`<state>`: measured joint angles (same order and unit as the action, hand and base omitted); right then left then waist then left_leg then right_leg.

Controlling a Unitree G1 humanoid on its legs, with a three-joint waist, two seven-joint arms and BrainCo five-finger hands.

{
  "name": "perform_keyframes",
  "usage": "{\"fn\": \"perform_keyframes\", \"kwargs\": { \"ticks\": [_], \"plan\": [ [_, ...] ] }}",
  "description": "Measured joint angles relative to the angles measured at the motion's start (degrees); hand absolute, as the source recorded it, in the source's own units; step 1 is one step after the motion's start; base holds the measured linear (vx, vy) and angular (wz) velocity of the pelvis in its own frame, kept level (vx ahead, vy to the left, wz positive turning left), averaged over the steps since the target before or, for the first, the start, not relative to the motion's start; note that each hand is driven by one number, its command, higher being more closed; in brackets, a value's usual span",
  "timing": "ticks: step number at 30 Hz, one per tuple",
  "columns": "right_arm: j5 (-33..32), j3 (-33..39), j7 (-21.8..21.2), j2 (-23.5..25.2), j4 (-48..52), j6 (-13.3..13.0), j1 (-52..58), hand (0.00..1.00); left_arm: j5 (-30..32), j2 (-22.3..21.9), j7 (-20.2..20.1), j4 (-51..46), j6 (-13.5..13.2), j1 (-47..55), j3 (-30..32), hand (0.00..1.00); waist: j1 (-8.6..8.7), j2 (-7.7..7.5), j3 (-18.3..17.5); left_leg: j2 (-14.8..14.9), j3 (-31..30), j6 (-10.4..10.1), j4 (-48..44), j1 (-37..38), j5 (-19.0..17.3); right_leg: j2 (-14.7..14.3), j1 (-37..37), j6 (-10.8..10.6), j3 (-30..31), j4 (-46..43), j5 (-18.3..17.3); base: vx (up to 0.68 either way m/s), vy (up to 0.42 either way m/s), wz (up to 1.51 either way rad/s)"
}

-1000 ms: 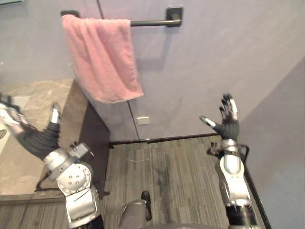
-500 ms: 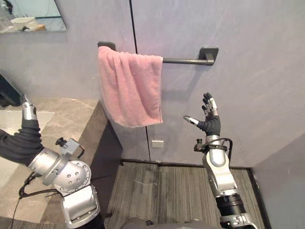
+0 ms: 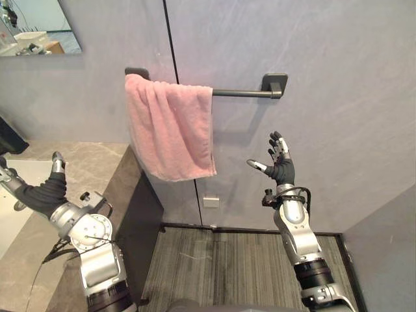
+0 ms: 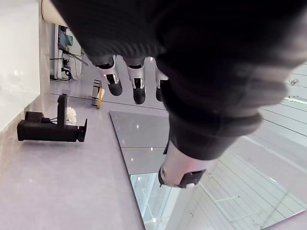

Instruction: Organize washtable

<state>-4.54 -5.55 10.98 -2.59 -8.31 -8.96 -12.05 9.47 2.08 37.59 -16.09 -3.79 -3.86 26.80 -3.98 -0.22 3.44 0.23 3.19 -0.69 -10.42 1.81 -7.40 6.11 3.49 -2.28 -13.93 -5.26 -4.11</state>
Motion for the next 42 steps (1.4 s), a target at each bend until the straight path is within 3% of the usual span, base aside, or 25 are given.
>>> {"fn": "perform_keyframes", "kwargs": {
  "ticks": [5,10,14,17,23,28,32,37,42],
  "plan": [
    [-0.1,-2.5,0.0,-0.2,-4.0,0.8,-5.5,0.0,-8.2,6.8,-3.7,11.4,0.7,-4.4,-0.6,0.0,-0.06,0.39,-1.3,-0.7,1.3,1.0,6.5,0.5,1.5,0.0,-2.2,-1.1,1.5,2.7,2.9,-0.05,0.082,-0.13],
    [-0.1,-5.0,0.1,-0.5,-5.1,1.7,-12.3,0.0,-19.0,14.8,-9.6,23.4,-0.8,-13.3,-9.5,0.0,-0.07,0.66,-1.3,-1.4,1.3,0.3,6.6,-4.6,3.8,0.6,-6.9,-1.1,1.3,3.6,4.8,-0.05,0.042,0.03],
    [-0.7,-5.9,0.6,-2.1,-6.4,1.7,-16.2,0.0,-25.2,16.6,-13.4,29.2,-2.7,-22.0,-15.4,0.0,0.17,1.56,0.6,-1.5,1.3,-0.9,6.6,-7.2,5.5,0.8,-9.4,-0.6,1.3,3.2,5.5,-0.06,-0.013,0.01],
    [-1.7,-6.3,1.6,-3.1,-6.3,1.7,-20.1,0.0,-30.0,18.8,-14.5,31.7,-4.3,-29.3,-17.8,0.0,0.65,2.09,3.9,-1.1,1.5,-2.3,6.9,-10.1,7.6,0.6,-13.2,0.3,1.7,2.1,6.3,-0.12,-0.052,-0.07],
    [-2.7,-8.4,3.1,-3.5,-5.5,1.7,-21.9,0.0,-38.2,21.6,-17.6,32.7,-5.6,-34.3,-20.0,0.0,1.48,2.53,6.7,0.9,3.4,-2.4,9.4,-12.4,8.8,-1.5,-19.1,1.5,4.2,0.1,7.0,-0.09,-0.08,-0.24],
    [-3.9,-9.3,3.9,-3.4,-2.5,1.6,-21.9,0.0,-37.3,21.8,-16.7,33.3,-5.6,-37.3,-19.8,0.0,1.23,2.93,8.6,1.6,4.3,-3.1,9.6,-13.4,9.3,-1.9,-21.4,2.3,4.7,-2.1,6.7,-0.06,-0.042,-0.07],
    [-3.9,-11.4,3.8,-2.5,-1.3,1.4,-21.8,0.0,-32.4,21.7,-14.4,34.2,-4.8,-38.8,-19.1,0.0,1.16,2.96,9.1,1.8,4.9,-3.2,9.6,-13.7,9.3,-2.0,-22.8,2.6,5.2,-3.7,6.4,-0.05,-0.023,-0.07],
    [-3.9,-11.3,3.9,-0.5,0.6,0.6,-21.8,0.0,-27.2,20.9,-10.8,34.0,-3.3,-41.5,-13.3,0.0,1.56,3.02,11.6,1.7,5.5,-3.1,9.4,-13.4,9.3,-1.8,-23.1,2.8,5.5,-5.3,6.1,-0.03,-0.005,-0.02],
    [-3.9,-11.4,3.8,0.3,0.6,0.3,-21.0,0.0,-24.5,20.5,-8.3,31.8,-3.4,-41.5,-8.6,0.0,1.51,3.09,11.7,1.8,5.4,-2.7,9.5,-13.3,9.6,-1.9,-23.3,3.1,5.2,-5.7,5.7,0.0,0.0,0.0]
  ]
}}
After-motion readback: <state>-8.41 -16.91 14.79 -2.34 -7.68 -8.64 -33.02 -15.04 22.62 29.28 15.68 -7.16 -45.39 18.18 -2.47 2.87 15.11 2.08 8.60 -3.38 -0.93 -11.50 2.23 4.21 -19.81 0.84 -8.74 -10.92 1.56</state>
